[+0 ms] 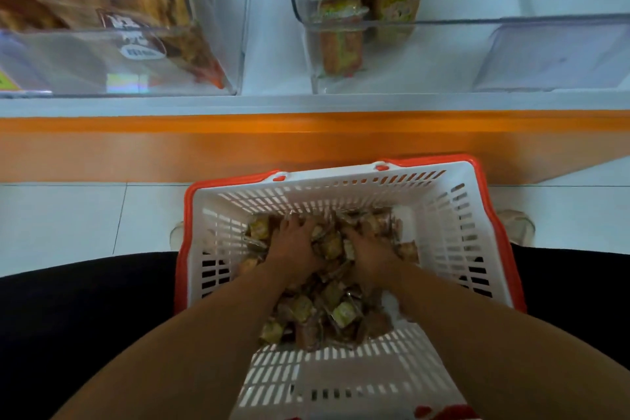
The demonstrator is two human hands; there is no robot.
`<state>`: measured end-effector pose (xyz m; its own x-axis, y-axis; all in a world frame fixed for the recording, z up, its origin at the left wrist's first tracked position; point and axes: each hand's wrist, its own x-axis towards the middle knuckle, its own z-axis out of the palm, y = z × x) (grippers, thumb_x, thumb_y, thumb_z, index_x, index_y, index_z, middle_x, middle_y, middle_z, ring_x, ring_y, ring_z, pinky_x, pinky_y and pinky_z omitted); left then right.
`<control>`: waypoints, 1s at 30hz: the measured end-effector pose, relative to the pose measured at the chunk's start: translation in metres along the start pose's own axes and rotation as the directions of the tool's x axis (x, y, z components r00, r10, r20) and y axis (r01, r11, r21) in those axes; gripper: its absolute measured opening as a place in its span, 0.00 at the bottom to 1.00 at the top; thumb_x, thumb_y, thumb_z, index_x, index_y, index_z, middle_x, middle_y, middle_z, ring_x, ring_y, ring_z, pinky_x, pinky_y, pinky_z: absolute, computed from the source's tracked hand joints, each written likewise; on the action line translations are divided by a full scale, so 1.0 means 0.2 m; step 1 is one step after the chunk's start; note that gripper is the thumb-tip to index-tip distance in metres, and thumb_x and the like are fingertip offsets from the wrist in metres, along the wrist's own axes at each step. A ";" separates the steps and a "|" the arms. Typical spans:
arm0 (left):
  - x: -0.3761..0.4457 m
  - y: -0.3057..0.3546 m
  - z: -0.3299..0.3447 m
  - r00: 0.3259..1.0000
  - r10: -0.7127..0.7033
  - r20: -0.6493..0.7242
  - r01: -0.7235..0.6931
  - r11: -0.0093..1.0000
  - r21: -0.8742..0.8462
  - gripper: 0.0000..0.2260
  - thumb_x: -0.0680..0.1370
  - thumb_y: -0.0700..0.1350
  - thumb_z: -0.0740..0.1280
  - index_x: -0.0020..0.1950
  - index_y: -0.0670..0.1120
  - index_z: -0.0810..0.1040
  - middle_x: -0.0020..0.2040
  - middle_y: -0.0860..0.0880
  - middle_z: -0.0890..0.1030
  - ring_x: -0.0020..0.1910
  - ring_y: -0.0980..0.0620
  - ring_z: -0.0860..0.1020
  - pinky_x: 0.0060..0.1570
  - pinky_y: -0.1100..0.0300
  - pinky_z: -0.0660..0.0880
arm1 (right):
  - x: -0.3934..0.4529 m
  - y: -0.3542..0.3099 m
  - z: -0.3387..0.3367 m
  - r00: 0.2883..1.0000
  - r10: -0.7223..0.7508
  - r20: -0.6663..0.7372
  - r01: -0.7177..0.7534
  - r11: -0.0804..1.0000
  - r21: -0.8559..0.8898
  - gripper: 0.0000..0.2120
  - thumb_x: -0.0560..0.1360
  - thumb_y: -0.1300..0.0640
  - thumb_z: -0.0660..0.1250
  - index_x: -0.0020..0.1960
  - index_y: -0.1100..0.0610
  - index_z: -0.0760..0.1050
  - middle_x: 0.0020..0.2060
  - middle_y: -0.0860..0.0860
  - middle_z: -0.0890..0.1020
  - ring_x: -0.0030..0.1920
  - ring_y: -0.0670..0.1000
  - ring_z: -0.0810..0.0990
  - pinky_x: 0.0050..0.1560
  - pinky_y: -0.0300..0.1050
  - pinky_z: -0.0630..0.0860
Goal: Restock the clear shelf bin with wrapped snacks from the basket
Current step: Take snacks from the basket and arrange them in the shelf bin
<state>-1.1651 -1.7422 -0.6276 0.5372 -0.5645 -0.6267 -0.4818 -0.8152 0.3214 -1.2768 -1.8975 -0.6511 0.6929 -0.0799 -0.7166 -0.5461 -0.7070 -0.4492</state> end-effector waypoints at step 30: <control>-0.79 0.61 -1.22 0.927 0.364 0.089 0.018 0.193 -0.981 0.17 0.73 0.39 0.71 0.60 0.35 0.80 0.56 0.33 0.81 0.52 0.41 0.82 0.54 0.43 0.81 | -1.35 -0.68 -1.28 0.930 -0.282 -0.234 0.302 0.952 0.055 0.35 0.66 0.42 0.78 0.67 0.45 0.64 0.53 0.46 0.80 0.44 0.43 0.80 0.43 0.43 0.77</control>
<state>-1.1401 -1.7839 -0.3170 0.2614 -0.8087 -0.5270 0.5958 -0.2944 0.7472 -1.2681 -1.9597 -0.2600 0.9089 -0.0392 -0.4153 -0.3362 -0.6581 -0.6737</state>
